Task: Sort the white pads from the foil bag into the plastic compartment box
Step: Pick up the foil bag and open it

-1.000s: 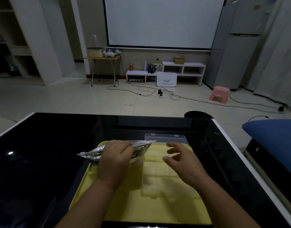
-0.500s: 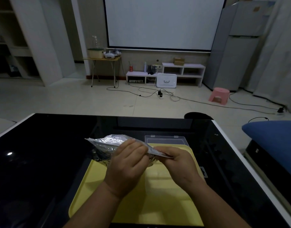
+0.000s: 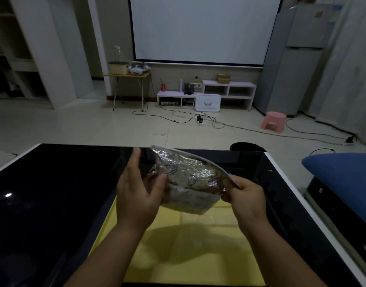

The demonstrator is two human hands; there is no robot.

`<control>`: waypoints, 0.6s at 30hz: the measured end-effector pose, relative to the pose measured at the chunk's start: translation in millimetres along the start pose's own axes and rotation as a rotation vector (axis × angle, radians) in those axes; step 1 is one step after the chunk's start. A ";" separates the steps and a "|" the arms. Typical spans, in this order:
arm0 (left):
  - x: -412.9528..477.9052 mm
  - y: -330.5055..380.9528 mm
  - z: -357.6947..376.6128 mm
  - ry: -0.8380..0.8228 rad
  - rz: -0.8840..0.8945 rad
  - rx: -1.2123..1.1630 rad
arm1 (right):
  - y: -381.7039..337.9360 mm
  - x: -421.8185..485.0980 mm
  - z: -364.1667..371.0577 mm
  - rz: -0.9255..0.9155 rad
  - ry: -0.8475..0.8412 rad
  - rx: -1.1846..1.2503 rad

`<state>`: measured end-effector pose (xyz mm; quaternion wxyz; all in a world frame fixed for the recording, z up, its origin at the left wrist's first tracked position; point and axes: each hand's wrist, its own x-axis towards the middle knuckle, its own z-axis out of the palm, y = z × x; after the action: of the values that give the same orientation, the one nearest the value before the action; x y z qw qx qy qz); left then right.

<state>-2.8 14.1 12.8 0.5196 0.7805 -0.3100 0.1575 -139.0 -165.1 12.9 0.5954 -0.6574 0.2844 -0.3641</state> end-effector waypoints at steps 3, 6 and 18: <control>7.7 -8.0 -0.6 -0.289 -0.293 -0.268 | -4.7 3.2 -7.8 0.025 0.039 0.039; 6.8 -12.5 3.1 -0.499 -0.297 -0.298 | -5.9 4.8 -11.1 0.043 0.057 0.042; 8.5 -6.5 11.0 -0.184 -0.542 -0.562 | -3.6 3.8 -7.0 0.032 -0.008 0.005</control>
<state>7.0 3.1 8.4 0.7055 0.6724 -0.1693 -0.1467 -142.7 -171.7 17.2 0.6040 -0.6526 0.2913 -0.3527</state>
